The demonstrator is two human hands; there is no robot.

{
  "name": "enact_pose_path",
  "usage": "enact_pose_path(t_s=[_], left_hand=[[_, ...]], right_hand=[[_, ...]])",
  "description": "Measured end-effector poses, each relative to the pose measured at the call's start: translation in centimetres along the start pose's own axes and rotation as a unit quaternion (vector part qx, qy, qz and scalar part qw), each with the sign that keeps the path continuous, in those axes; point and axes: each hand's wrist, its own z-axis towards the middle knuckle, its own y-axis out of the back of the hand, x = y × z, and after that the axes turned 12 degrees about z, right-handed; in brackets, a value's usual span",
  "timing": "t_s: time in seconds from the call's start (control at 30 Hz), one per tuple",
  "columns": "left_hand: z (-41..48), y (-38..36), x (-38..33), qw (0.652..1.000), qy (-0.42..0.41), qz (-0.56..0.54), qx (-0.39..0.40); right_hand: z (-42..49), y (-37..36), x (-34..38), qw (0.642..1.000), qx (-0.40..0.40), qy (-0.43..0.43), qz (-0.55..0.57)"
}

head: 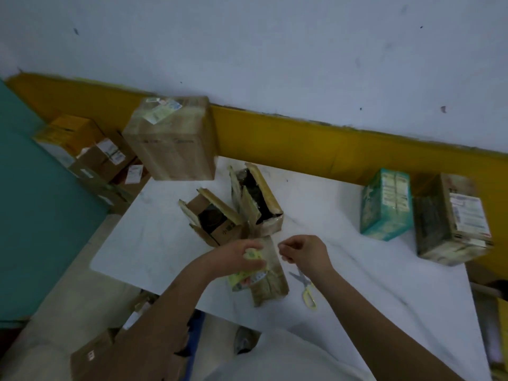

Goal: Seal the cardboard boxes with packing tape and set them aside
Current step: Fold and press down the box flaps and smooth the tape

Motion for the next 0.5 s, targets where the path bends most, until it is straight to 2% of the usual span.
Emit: enact_pose_path(t_s=[0.1, 0.27, 0.4, 0.5], left_hand=[[-0.2, -0.9, 0.6, 1.000, -0.012, 0.028, 0.002], [0.1, -3.0, 2.9, 0.999, 0.030, 0.015, -0.032], [0.5, -3.2, 4.0, 0.991, 0.040, 0.107, -0.072], [0.2, -3.1, 5.7, 0.987, 0.053, 0.133, -0.079]], right_hand=[[-0.8, -0.3, -1.9, 1.000, -0.014, -0.009, -0.023], [-1.3, -1.2, -2.5, 0.999, -0.010, -0.010, -0.044], [-0.4, -0.5, -2.3, 0.999, -0.029, -0.020, -0.040], [0.1, 0.5, -2.5, 0.999, -0.028, -0.037, -0.010]])
